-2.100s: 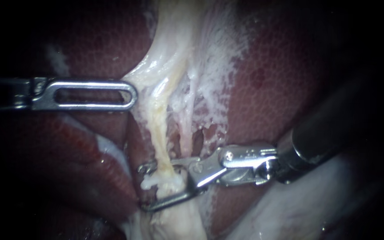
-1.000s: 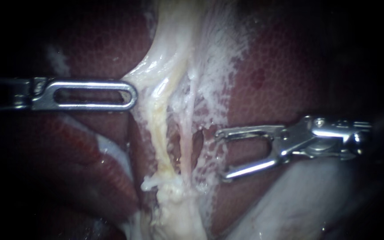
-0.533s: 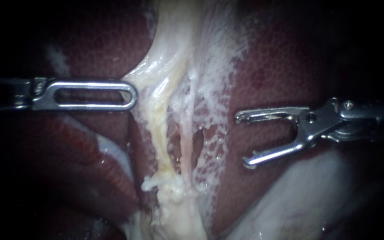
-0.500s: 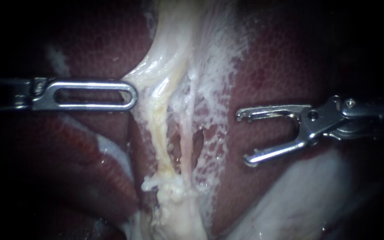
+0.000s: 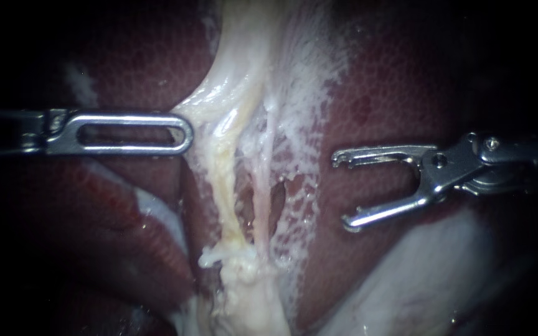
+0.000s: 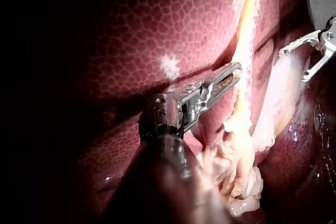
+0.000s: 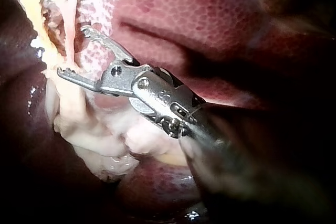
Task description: Going back first clip left tube
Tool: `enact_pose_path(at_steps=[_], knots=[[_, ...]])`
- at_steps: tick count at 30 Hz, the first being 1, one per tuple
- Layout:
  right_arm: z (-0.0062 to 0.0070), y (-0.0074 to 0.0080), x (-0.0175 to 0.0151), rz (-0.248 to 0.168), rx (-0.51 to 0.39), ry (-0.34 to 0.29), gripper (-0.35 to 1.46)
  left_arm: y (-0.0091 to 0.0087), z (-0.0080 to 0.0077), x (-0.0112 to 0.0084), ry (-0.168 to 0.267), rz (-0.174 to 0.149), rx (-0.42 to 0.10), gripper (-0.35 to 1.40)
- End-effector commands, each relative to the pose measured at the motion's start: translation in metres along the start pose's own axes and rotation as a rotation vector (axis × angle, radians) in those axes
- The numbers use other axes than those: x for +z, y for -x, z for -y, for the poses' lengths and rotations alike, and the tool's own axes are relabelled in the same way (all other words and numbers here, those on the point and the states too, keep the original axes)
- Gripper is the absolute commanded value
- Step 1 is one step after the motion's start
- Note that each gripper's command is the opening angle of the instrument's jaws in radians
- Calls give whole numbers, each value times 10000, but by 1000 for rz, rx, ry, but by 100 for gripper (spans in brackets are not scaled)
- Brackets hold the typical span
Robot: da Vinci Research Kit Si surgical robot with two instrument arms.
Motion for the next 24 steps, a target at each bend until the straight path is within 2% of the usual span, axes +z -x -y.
enact_pose_path(at_steps=[1, 8, 13, 19, 24], knots=[[0, 0, 0, 0, 0, 0, 60, -1, -1, 1, 1, 1, 0, -35], [1, 1, 0, 0, -1, 0, 60, -16, -19, 15, 1, 2, -6, -35], [1, 1, 0, 0, -1, 0, 60, -33, -31, 31, -6, -5, -6, -35], [1, 2, -1, 0, -1, 0, 60, -52, -35, 48, -16, -23, -17, -35], [1, 2, -1, 0, -1, -1, 60, -53, -34, 49, -18, -24, -16, -35]])
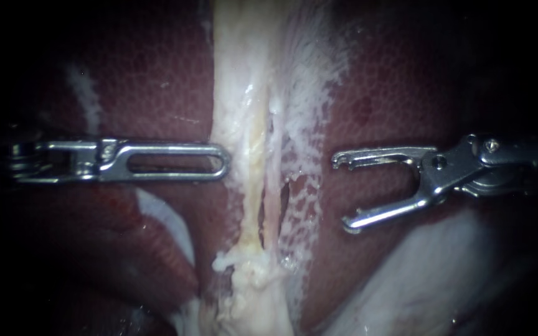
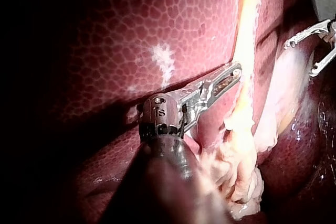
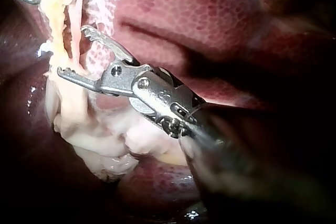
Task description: Going back first clip left tube
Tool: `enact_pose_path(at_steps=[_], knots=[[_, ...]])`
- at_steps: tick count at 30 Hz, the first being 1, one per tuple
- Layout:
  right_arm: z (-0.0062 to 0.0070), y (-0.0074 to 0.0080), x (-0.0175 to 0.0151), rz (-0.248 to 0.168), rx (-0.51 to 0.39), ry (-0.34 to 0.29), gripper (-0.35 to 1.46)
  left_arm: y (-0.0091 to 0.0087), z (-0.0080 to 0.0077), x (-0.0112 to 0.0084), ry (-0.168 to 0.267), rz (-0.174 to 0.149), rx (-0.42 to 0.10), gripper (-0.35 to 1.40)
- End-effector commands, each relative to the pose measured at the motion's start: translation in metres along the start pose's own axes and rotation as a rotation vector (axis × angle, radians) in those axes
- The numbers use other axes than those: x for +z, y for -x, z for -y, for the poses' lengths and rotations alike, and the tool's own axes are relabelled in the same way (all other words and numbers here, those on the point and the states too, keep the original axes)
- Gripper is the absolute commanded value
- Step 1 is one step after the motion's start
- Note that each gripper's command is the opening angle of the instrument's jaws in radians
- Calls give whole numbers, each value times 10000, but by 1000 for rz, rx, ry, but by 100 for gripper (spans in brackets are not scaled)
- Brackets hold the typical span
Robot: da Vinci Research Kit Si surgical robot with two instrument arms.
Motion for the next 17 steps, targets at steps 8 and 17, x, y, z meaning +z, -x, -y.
enact_pose_path(at_steps=[8, 17], knots=[[0, 0, 0, 0, 0, 0, 60, 1, 0, -1, -1, -1, 1, -35], [0, 0, 0, 0, 0, 0, 60, 1, 0, -1, -1, -1, 1, -35]])
